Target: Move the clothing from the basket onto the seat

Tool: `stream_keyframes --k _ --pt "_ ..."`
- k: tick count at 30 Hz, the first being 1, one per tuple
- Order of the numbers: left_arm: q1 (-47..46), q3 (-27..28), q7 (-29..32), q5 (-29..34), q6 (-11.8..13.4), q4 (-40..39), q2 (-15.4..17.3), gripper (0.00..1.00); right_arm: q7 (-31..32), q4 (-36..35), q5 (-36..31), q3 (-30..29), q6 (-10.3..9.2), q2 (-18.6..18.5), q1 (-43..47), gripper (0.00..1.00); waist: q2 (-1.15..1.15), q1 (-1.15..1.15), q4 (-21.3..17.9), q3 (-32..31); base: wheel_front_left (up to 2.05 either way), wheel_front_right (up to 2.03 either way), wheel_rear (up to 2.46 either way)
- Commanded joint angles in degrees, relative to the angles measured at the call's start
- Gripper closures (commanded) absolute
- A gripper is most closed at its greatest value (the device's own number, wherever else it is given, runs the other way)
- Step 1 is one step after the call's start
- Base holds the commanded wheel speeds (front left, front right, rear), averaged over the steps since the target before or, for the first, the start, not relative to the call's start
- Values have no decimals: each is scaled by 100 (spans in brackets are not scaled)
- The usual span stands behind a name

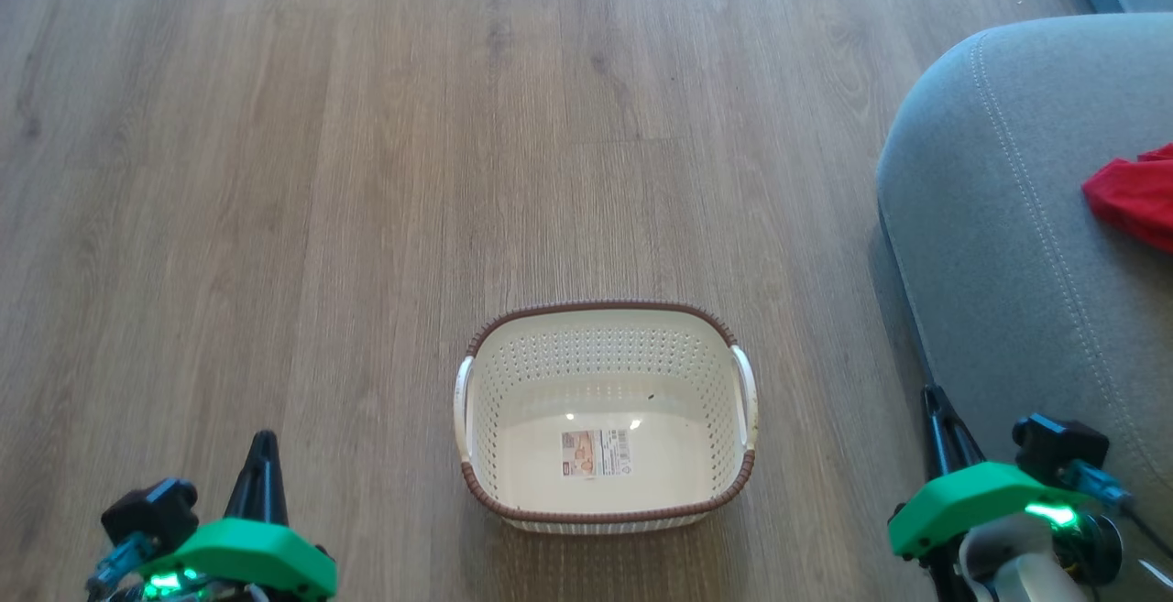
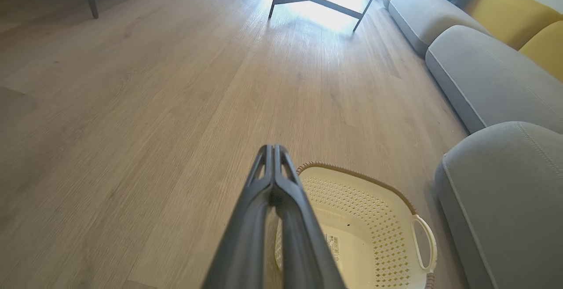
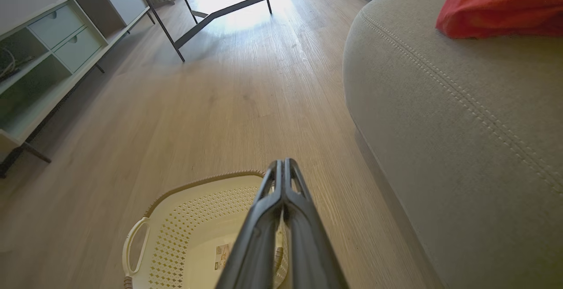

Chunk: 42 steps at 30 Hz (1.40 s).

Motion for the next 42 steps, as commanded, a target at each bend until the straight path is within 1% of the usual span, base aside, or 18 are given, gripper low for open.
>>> stream_keyframes --k 1,42 --pt "-268 66 40 -150 -45 -203 16 100 42 -208 166 -42 7 -23 -235 100 0 0 1 -3 0 0 0" --pt "-496 199 714 -2772 -139 -377 24 100 678 -389 2776 -339 20 -23 -291 100 0 0 32 -94 0 0 0"
